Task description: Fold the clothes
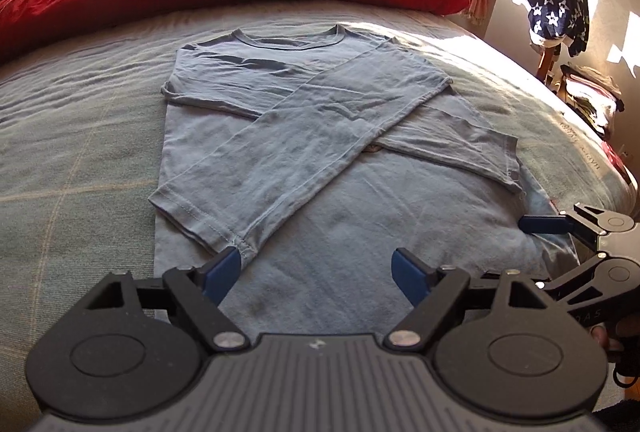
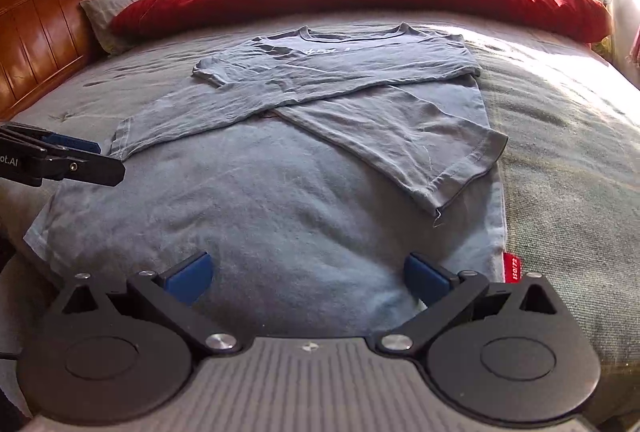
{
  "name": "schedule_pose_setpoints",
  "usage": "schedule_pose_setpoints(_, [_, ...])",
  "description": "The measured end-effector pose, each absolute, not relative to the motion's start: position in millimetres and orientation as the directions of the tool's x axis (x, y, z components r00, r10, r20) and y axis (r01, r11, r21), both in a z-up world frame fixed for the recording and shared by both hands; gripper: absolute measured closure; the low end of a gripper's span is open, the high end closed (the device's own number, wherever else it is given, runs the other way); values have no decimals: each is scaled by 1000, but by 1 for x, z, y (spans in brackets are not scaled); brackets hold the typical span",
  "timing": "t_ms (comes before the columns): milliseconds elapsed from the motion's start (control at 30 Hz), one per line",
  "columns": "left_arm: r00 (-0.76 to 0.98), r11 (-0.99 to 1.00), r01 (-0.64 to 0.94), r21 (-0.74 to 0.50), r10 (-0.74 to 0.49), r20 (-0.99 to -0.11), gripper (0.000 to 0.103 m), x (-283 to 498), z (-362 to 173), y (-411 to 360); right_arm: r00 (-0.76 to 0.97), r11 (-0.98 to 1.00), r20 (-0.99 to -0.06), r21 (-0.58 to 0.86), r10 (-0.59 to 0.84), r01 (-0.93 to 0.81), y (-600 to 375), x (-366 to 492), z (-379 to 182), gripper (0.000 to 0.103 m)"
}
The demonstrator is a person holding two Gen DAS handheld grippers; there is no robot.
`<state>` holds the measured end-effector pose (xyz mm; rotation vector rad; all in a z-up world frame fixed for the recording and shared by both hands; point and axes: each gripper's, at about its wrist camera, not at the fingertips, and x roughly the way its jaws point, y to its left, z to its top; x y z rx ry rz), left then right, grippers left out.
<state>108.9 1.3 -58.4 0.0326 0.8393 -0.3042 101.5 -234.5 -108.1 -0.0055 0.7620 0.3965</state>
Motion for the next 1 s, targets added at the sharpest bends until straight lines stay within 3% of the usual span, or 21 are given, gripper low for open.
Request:
schedule_pose_setpoints(167, [562,956,285,-74,-229,-795,20,109,-76,-7,653,928,-677,122,338,-353,-232,101,-108,0])
schedule_pose_setpoints(467, [537,960,276,-41,-190,-822,14,84,-79,-3,649,925,-679,123,343,-360,-233,102,-109,0])
schedule_pose_setpoints(1000, [494,979,199,-46,-141,-858,13,52,-69,17,660,924,-670,112,342,-365,-232,99,-110,0])
